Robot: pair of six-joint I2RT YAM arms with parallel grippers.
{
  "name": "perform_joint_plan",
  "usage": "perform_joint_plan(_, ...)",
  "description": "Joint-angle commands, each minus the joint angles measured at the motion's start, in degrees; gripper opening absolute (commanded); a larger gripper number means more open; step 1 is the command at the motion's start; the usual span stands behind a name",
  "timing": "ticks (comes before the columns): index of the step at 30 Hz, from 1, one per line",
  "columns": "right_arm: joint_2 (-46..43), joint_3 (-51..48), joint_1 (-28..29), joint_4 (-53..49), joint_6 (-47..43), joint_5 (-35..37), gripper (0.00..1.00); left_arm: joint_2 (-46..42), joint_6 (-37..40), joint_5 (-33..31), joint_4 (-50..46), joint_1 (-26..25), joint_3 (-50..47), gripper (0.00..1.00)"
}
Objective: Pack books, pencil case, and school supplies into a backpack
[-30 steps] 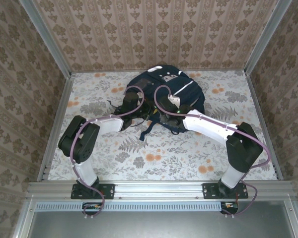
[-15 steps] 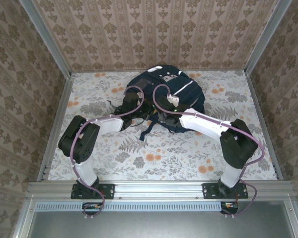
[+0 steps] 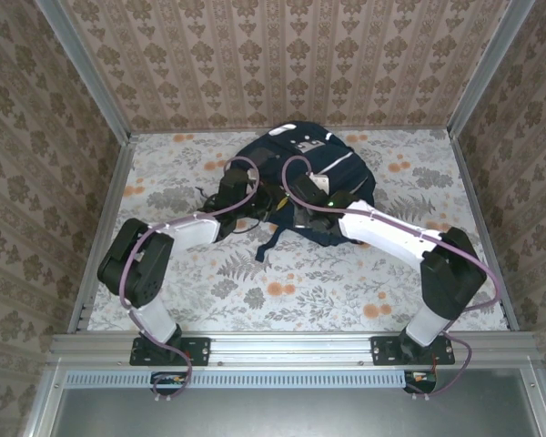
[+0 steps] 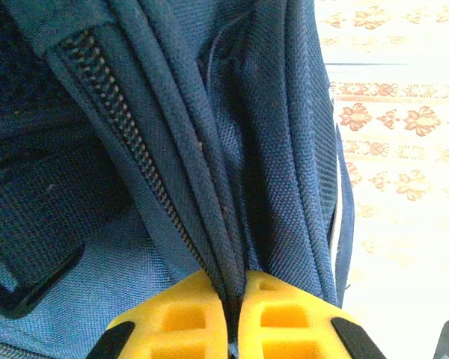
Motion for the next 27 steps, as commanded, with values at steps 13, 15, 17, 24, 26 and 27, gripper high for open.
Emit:
perform_joint_plan(13, -7.7, -4.2, -10.8, -9.9, -13.6, 0.2, 0.00, -3.4, 10.3, 0.0, -7.8, 6.1, -1.4, 0.00)
perform_joint_plan(15, -7.2, -3.2, -10.3, -9.0, -14.1, -3.8, 0.00, -3.2, 12.4, 0.5, -10.3, 8.4, 0.2, 0.00)
perform_joint_plan(17, -6.9, -3.1, -8.8, -6.3, -15.0, -10.4, 0.00, -3.2, 14.9, 0.4, -13.2, 9.5, 1.9, 0.00)
perform_joint_plan(24, -2.0, -0.2, -2.6, 6.0, -11.5, -31.6, 0.00, -9.0, 20.9, -5.4, -25.8, 14.2, 1.5, 0.42)
perform_joint_plan(26, 0.7, 2.7, -1.3, 8.6, -10.1, -35.2, 0.00, -12.1, 20.6, -6.3, -28.1, 15.7, -0.8, 0.52)
perform_joint_plan(27, 2.3, 4.6, -0.6, 9.4, -9.9, -36.3, 0.00, -14.0, 20.3, -6.6, -29.3, 16.3, -1.9, 0.55)
